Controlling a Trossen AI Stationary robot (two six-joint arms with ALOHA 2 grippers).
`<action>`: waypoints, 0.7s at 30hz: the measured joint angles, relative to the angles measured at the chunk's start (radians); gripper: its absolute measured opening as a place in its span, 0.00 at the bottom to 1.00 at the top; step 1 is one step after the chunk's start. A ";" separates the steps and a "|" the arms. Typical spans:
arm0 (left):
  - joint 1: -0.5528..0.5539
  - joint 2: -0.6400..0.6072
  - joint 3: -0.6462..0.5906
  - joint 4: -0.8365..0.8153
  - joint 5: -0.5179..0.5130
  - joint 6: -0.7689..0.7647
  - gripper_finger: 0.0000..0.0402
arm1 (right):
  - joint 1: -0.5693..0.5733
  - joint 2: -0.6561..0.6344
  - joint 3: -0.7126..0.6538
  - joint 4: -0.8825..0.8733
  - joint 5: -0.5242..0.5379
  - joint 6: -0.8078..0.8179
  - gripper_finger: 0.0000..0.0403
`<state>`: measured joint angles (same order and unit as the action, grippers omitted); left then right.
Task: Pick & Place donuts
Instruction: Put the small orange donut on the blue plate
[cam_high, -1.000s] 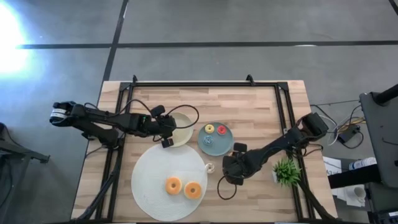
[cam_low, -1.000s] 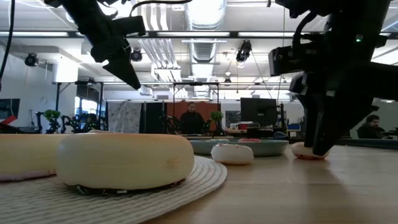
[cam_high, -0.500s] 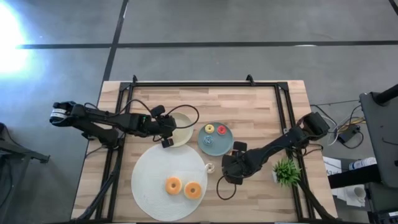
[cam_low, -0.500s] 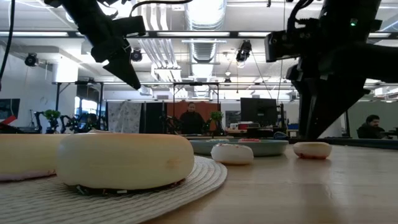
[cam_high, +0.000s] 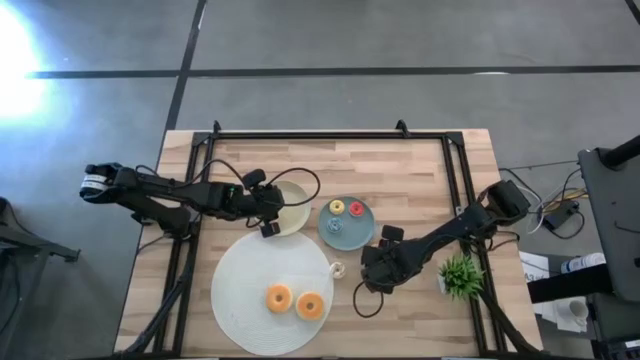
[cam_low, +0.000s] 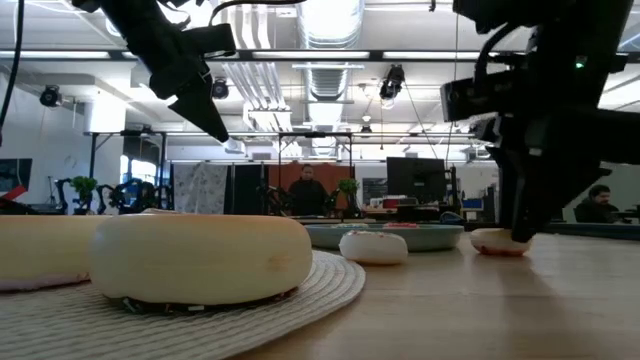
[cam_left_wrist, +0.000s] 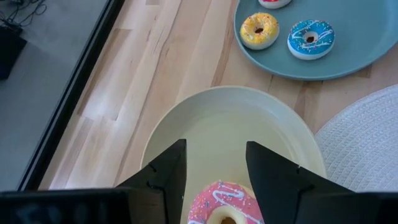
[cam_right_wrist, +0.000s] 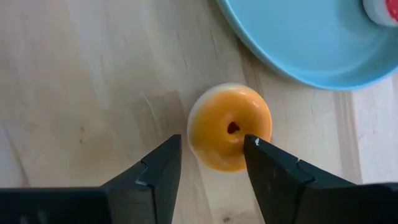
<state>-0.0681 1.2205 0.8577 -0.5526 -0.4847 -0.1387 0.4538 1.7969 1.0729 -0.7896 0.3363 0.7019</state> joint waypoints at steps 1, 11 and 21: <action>0.000 0.000 0.000 0.000 0.000 0.000 0.35 | 0.000 0.000 0.000 0.012 0.000 -0.002 0.42; 0.000 0.000 0.000 -0.001 0.000 0.000 0.35 | 0.000 -0.003 0.019 0.021 -0.003 -0.006 0.42; 0.000 0.000 0.000 -0.001 -0.005 0.000 0.35 | 0.007 -0.008 0.024 0.045 -0.003 -0.066 0.42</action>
<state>-0.0677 1.2205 0.8577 -0.5533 -0.4894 -0.1385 0.4606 1.7889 1.0967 -0.7450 0.3328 0.6358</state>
